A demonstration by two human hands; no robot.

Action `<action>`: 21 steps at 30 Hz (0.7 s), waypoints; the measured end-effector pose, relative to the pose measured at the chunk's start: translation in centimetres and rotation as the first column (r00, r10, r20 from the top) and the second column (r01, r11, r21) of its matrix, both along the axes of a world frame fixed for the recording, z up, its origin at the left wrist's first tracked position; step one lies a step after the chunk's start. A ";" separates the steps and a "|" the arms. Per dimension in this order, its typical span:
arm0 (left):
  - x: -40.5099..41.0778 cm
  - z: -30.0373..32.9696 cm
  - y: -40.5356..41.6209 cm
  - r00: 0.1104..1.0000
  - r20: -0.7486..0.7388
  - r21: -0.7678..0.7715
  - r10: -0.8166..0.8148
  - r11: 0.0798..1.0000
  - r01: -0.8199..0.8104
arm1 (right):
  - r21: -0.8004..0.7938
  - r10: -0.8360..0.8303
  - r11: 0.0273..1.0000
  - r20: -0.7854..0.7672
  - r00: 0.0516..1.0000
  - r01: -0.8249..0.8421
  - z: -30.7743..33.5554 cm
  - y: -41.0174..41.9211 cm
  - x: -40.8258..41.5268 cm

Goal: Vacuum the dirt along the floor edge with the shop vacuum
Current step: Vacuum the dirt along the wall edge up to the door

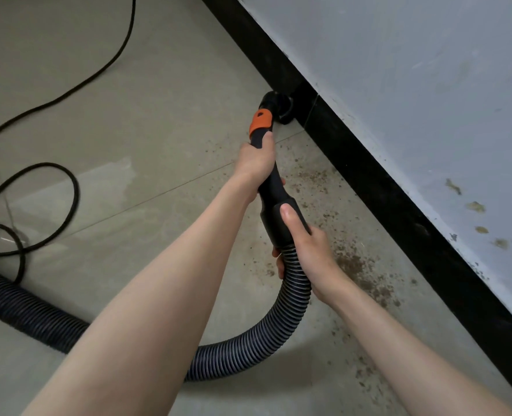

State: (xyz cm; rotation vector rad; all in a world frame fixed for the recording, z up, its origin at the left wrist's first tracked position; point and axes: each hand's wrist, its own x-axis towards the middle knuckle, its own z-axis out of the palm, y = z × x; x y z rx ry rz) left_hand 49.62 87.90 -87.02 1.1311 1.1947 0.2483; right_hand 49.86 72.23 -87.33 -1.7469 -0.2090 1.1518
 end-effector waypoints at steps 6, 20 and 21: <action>-0.3 -0.1 1.0 0.999 -0.040 0.032 -0.012 0.999 0.013 | 0.004 0.063 0.998 -0.020 0.998 -0.063 -0.2 1.2 -0.1; -13.6 1.8 -0.5 0.943 -0.085 -0.059 0.323 0.943 -0.328 | 0.009 0.412 0.911 -0.057 0.909 -0.412 1.9 0.5 -7.7; -14.1 2.1 -1.3 0.941 -0.086 -0.073 0.327 0.940 -0.333 | 0.012 0.415 0.910 -0.061 0.908 -0.415 2.1 -0.3 -8.2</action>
